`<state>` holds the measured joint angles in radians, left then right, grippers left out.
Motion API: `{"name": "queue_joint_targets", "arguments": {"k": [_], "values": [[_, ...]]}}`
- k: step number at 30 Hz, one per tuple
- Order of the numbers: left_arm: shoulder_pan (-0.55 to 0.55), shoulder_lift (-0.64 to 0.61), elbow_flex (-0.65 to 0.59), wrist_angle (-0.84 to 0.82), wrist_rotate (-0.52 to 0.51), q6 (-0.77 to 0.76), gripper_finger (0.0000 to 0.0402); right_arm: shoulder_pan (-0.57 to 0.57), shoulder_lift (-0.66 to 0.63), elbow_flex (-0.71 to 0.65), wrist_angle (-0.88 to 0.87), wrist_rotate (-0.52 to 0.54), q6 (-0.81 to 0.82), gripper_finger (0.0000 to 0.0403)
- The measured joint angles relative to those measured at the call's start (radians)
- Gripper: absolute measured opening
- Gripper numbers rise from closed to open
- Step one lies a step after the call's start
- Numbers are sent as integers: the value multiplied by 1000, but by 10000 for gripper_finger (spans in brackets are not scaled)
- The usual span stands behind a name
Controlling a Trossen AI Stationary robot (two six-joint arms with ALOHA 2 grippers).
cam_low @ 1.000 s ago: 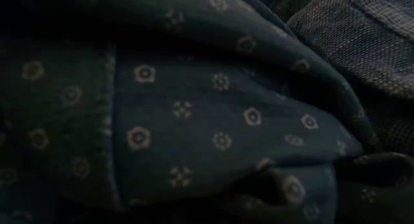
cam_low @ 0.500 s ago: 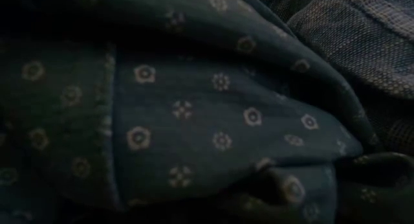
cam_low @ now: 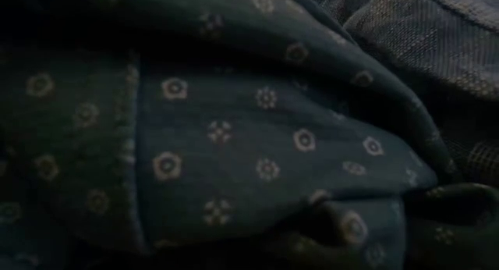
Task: Sort clothes
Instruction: Put the light blue shirt into the laundry organizer
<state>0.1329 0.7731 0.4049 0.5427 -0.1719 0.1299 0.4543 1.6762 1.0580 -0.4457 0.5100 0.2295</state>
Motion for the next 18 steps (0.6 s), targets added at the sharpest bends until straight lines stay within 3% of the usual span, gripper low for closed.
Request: {"name": "queue_joint_targets", "arguments": {"k": [4, 9, 14, 16, 18], "values": [[1, 0, 0, -2, 0, 0, 171, -46, 7, -2, -80, 239, 4, 253], [0, 0, 0, -10, 0, 0, 171, -77, -10, 54, -296, 410, 88, 253], [0, 0, 0, -11, 0, -8, 171, -95, -15, 195, -722, 427, 266, 253], [0, 0, 0, -10, 0, -16, 171, -84, -15, 258, -803, 379, 297, 253], [0, 0, 0, -11, 0, -24, 171, -58, -15, 315, -817, 263, 292, 253]]}}
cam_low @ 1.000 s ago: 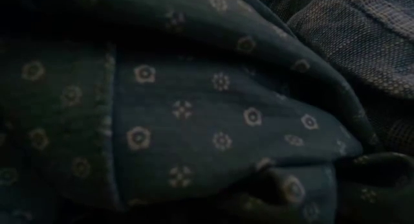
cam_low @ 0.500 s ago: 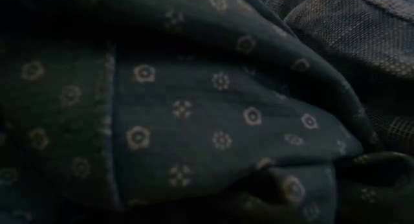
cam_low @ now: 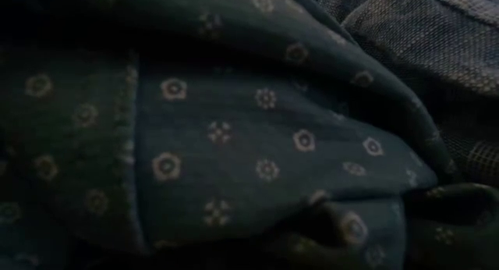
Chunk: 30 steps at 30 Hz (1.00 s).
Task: Sort clothes
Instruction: Put the light blue shirt into the laundry organizer
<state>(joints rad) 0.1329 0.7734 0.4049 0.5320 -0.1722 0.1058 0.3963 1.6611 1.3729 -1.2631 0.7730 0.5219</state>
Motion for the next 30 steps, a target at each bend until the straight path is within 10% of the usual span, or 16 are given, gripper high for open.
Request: {"name": "queue_joint_targets", "arguments": {"k": [7, 20, 30], "values": [[0, 0, 0, -2, 0, -2, 171, 143, 2, 65, 383, -374, -82, 253], [1, 0, 0, 4, 0, 19, 171, 181, 247, 66, 439, -244, -209, 253], [1, 0, 0, 2, 0, 25, 171, 57, 254, 65, -210, -19, 104, 253]]}}
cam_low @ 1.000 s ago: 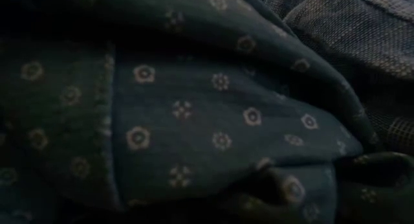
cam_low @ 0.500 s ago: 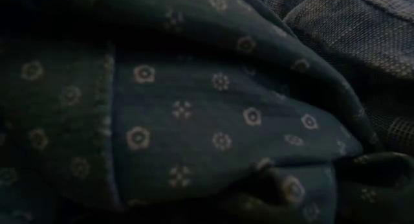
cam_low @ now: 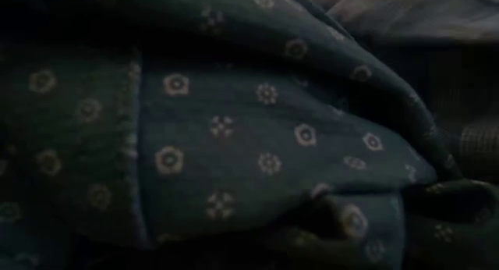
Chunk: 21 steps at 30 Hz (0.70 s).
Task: Sort clothes
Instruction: Put the light blue shirt into the laundry organizer
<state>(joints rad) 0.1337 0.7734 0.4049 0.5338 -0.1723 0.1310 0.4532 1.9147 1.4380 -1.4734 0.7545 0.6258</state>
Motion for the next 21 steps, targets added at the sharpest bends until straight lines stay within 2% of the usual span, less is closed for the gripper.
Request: {"name": "queue_joint_targets", "arguments": {"k": [2, 5, 9, 16, 21], "values": [[0, 0, 0, 0, 0, -2, 171, -9, -24, 0, -74, 44, 58, 253], [0, 0, 0, -1, 0, -12, 171, -9, -70, 0, -53, 64, 79, 253], [0, 0, 0, -1, 0, -14, 171, 33, -137, 0, 127, 22, 22, 253], [0, 0, 0, 0, 0, -13, 171, 100, -157, -28, 565, -81, -308, 253], [0, 0, 0, 0, 0, -10, 171, 32, -157, -145, 638, -131, -341, 253]]}}
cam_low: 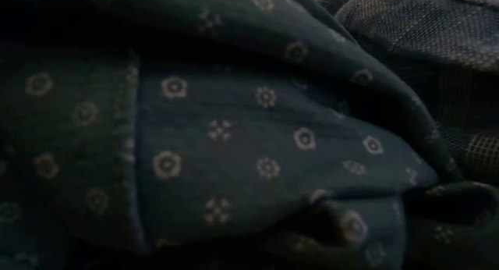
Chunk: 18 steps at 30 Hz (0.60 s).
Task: Sort clothes
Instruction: Put the light blue shirt into the laundry organizer
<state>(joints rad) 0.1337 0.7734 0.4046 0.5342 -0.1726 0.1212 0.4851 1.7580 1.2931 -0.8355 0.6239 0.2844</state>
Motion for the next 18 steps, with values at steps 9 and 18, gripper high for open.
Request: {"name": "queue_joint_targets", "arguments": {"k": [9, 18], "values": [[0, 0, 0, 0, 0, 33, 171, -187, -7, -212, 229, -182, 30, 253], [0, 0, 0, 0, 0, 12, 171, -336, -15, -420, 377, -219, 75, 253]]}}
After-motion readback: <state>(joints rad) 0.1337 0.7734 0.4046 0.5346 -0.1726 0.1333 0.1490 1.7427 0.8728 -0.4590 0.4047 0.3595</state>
